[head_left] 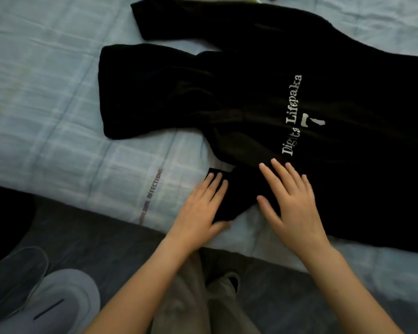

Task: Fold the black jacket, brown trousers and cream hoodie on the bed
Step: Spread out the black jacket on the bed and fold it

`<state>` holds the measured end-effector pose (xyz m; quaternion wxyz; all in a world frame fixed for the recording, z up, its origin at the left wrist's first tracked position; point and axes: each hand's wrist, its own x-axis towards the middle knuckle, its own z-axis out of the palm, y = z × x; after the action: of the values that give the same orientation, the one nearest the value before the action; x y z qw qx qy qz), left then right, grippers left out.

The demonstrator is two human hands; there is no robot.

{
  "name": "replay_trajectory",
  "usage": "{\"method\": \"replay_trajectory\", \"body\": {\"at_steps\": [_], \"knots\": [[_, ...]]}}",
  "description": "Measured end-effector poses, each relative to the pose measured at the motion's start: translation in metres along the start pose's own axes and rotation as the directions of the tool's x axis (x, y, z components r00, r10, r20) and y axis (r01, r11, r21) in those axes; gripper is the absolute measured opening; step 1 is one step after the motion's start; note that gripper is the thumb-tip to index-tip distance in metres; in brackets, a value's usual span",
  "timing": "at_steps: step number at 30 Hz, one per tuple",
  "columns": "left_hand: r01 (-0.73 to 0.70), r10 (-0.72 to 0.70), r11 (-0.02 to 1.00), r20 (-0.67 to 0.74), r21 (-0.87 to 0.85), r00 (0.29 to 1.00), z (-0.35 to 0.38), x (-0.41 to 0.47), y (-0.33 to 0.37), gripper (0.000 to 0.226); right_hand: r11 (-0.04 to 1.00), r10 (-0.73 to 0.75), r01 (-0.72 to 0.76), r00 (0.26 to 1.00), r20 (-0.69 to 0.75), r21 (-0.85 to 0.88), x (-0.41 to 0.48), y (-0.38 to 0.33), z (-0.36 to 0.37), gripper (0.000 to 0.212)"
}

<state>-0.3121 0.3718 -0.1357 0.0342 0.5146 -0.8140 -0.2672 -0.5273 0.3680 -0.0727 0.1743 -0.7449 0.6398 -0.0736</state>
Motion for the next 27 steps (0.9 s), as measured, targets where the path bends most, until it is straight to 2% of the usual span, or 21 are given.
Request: {"method": "replay_trajectory", "body": {"at_steps": [2, 4, 6, 7, 10, 12, 14, 15, 17, 20, 22, 23, 24, 26, 27], "knots": [[-0.011, 0.006, 0.999, -0.097, -0.053, 0.995, -0.003, -0.005, 0.003, 0.073, 0.999, -0.042, 0.04, 0.998, -0.05, -0.023, -0.015, -0.004, 0.005, 0.06], [-0.005, -0.014, 0.995, -0.183, -0.103, 0.983, -0.006, -0.011, 0.011, 0.059, 0.995, -0.099, 0.102, 0.973, -0.211, 0.004, -0.03, -0.009, 0.012, 0.048], [0.037, -0.071, 0.989, -0.244, -0.144, 0.967, -0.007, -0.022, 0.021, 0.051, 0.99, -0.038, 0.078, 0.95, -0.311, 0.118, -0.05, -0.018, 0.021, 0.034], [0.061, -0.102, 0.986, -0.266, -0.158, 0.959, -0.007, -0.03, 0.026, 0.048, 0.971, 0.049, 0.019, 0.96, -0.276, 0.238, -0.059, -0.025, 0.026, 0.031], [0.124, -0.184, 0.97, -0.305, -0.207, 0.934, -0.008, -0.059, 0.047, 0.042, 0.774, 0.294, -0.226, 0.956, -0.02, 0.591, -0.078, -0.046, 0.04, 0.034], [0.136, -0.209, 0.961, -0.314, -0.24, 0.926, -0.006, -0.08, 0.063, 0.039, 0.645, 0.365, -0.258, 0.931, 0.007, 0.72, -0.082, -0.057, 0.045, 0.034], [0.135, -0.211, 0.95, -0.261, -0.281, 0.942, -0.003, -0.099, 0.077, 0.04, 0.48, 0.458, -0.258, 0.889, 0.011, 0.838, -0.082, -0.068, 0.046, 0.032], [0.134, -0.209, 0.934, -0.204, -0.331, 0.956, 0.0, -0.107, 0.081, 0.043, 0.41, 0.499, -0.253, 0.866, 0.017, 0.876, -0.084, -0.072, 0.047, 0.034], [0.128, -0.224, 0.846, -0.128, -0.517, 0.966, 0.002, -0.119, 0.082, 0.046, 0.334, 0.556, -0.232, 0.831, 0.008, 0.914, -0.09, -0.076, 0.047, 0.036], [0.164, -0.395, 0.709, -0.193, -0.686, 0.898, -0.001, -0.114, 0.066, 0.036, 0.308, 0.538, -0.18, 0.843, -0.015, 0.934, -0.103, -0.076, 0.042, 0.038], [0.215, -0.454, 0.56, -0.078, -0.8, 0.888, -0.008, -0.098, 0.06, 0.04, 0.301, 0.49, -0.15, 0.871, -0.018, 0.942, -0.116, -0.078, 0.041, 0.038], [0.236, -0.432, 0.451, 0.021, -0.861, 0.902, -0.01, -0.09, 0.06, 0.048, 0.313, 0.471, -0.146, 0.882, -0.02, 0.938, -0.124, -0.08, 0.042, 0.038], [0.246, -0.388, 0.386, 0.086, -0.889, 0.918, -0.011, -0.083, 0.063, 0.053, 0.328, 0.458, -0.149, 0.889, -0.019, 0.933, -0.132, -0.083, 0.043, 0.038], [0.211, -0.315, 0.448, 0.067, -0.869, 0.947, -0.009, -0.078, 0.069, 0.047, 0.358, 0.458, -0.162, 0.889, -0.022, 0.92, -0.147, -0.091, 0.046, 0.04], [0.189, -0.328, 0.498, 0.018, -0.847, 0.945, -0.006, -0.079, 0.07, 0.033, 0.387, 0.467, -0.173, 0.884, -0.031, 0.906, -0.153, -0.093, 0.048, 0.04]]}}
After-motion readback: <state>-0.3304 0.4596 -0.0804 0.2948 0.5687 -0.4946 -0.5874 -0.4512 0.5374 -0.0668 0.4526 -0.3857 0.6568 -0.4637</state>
